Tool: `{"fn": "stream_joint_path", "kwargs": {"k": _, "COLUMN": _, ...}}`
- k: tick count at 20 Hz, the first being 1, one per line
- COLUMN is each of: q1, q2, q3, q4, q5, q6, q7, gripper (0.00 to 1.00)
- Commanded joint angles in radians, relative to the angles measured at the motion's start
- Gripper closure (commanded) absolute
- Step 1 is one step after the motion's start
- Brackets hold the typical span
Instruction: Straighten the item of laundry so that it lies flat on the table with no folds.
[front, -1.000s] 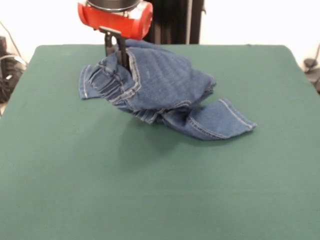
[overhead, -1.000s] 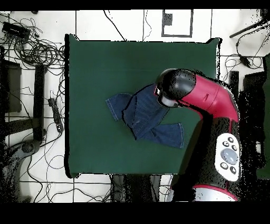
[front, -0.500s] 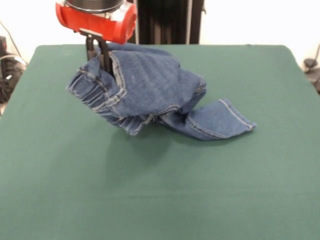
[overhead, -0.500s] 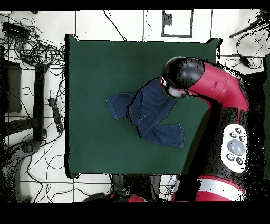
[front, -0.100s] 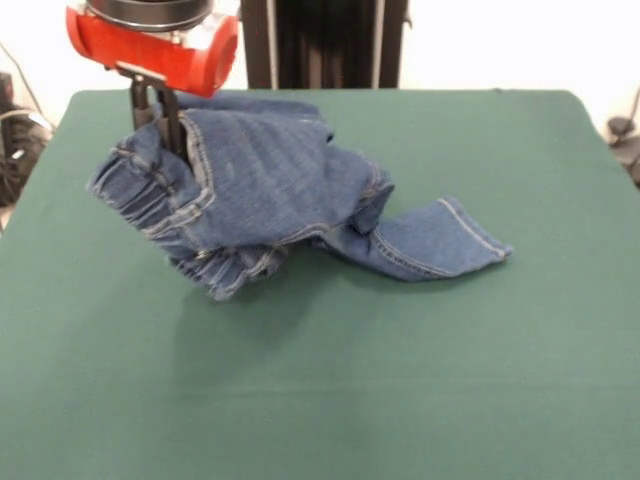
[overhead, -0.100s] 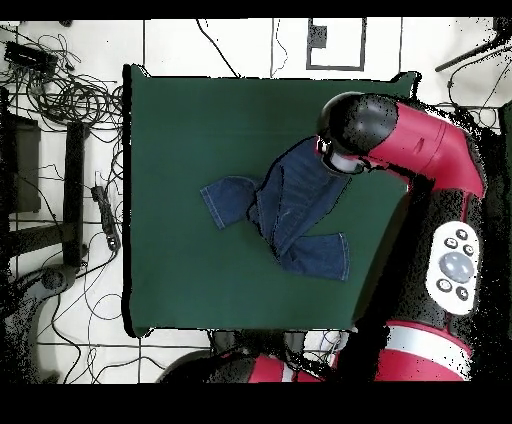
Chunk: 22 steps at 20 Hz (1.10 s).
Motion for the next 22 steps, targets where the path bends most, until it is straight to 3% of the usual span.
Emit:
{"fn": "stream_joint_path", "kwargs": {"k": 1, "q1": 0.002, "q2": 0.049, "q3": 0.107, "q4": -0.075, "q5": -0.041, "q6": 0.052, "q7": -0.036, "gripper": 1.0}}
{"fn": "stream_joint_path", "kwargs": {"k": 13, "q1": -0.025, "q2": 0.088, "q3": 0.125, "q4": -0.202, "q5": -0.097, "q6": 0.074, "q7": -0.14, "gripper": 1.0}}
{"fn": "stream_joint_path", "kwargs": {"k": 22, "q1": -0.05, "q2": 0.072, "q3": 0.14, "q4": -0.233, "q5": -0.097, "q6": 0.103, "q7": -0.171, "gripper": 1.0}}
